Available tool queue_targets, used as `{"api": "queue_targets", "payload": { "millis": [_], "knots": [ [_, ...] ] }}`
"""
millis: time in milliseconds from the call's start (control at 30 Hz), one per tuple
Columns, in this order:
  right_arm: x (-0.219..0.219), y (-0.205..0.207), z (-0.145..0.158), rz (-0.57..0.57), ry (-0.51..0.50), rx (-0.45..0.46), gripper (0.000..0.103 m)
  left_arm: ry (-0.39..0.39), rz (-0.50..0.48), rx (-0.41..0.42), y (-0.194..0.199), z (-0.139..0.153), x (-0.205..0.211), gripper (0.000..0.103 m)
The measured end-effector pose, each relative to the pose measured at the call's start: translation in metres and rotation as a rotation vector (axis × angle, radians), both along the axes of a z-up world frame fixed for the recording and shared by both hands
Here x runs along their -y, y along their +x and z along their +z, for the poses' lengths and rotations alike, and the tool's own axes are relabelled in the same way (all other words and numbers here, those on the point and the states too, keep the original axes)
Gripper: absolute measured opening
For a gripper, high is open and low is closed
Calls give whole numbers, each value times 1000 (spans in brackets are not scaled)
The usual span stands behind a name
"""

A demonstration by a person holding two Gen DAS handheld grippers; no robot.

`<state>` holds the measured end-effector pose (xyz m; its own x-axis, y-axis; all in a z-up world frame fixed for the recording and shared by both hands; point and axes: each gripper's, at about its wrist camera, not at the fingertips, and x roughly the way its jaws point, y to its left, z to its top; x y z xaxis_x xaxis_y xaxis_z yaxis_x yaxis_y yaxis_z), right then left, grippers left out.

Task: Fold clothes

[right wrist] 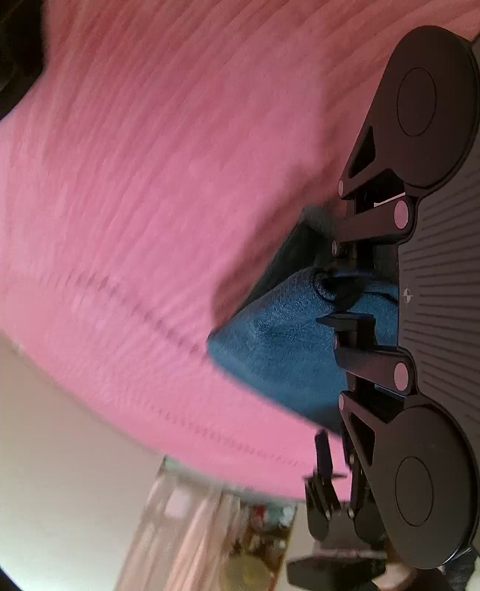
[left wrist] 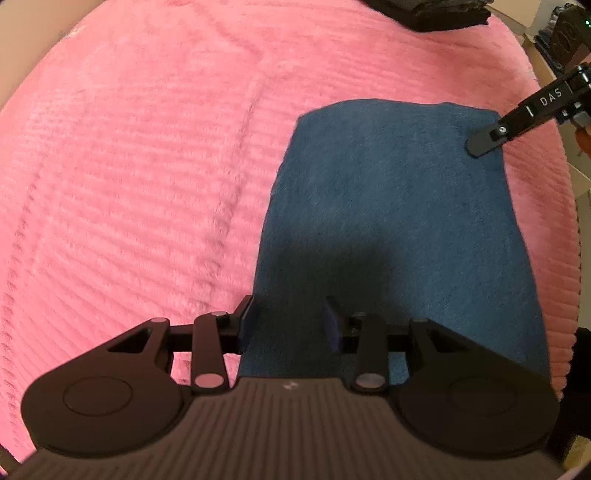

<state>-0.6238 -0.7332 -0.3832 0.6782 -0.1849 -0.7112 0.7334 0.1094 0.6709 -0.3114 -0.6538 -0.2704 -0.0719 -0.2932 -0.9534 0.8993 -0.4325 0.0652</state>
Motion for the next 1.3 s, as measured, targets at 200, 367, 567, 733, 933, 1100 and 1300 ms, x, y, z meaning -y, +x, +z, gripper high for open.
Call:
{"api": "queue_targets", "payload": {
  "millis": [200,367,567,733,933,1100,1300],
  "knots": [
    [3,4,3,51,-21,14,16,14,52,-18,0,-15,2,37],
    [2,-7,-7,38,21,-11,25,6,73,-40,3,-11,7,37],
    [-36,-20,0,-97,62,32,67,56,135,-51,32,-16,19,37],
    [-55,-20,-36,-234,107,65,67,143,193,-127,52,-37,29,43],
    [-41,-18,-62,-307,56,171,65,145,250,-211,67,-43,23,46],
    [-23,-14,-33,-208,48,138,37,139,329,-257,73,-38,6,45],
    [55,16,22,6,-125,41,36,92,327,-261,57,-25,-33,44]
  ]
}}
